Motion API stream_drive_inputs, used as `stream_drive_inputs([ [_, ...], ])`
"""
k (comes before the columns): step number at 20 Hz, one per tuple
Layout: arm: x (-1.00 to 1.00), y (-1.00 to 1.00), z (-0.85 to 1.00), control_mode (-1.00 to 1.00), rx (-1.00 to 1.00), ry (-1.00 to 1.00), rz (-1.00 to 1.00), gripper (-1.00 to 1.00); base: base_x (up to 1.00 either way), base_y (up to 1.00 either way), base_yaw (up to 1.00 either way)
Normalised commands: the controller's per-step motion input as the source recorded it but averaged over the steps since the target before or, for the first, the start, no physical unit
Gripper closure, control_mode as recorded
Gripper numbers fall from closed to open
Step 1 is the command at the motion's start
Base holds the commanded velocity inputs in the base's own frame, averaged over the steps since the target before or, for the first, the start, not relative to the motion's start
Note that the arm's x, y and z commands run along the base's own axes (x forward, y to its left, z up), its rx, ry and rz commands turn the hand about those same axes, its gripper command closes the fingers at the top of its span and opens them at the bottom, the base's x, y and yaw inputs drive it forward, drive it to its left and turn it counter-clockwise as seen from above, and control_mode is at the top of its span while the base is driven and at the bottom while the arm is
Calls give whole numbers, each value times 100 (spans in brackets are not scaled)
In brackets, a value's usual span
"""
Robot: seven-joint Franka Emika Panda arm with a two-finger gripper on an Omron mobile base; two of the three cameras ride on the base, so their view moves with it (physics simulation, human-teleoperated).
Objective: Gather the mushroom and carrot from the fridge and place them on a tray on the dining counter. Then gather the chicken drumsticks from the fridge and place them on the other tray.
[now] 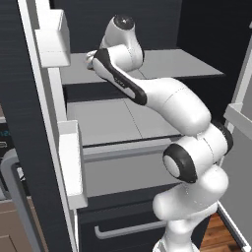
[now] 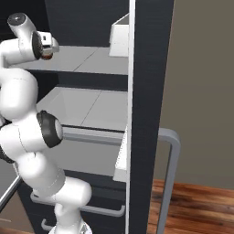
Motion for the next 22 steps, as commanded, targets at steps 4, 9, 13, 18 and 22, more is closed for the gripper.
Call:
stream_drive_inputs([
  [4,58,35,-11,-100,0,6,0,-100,0,0,0],
  [9,57,29,-13,-100,0,5,0,-100,0,0,0],
  [13,53,20,-15,-100,0,5,0,-100,0,0,0],
  [18,26,7,-11,-100,0,2,-2,-100,0,0,0],
  [22,0,0,-7,-100,0,0,-4,-100,0,0,0],
])
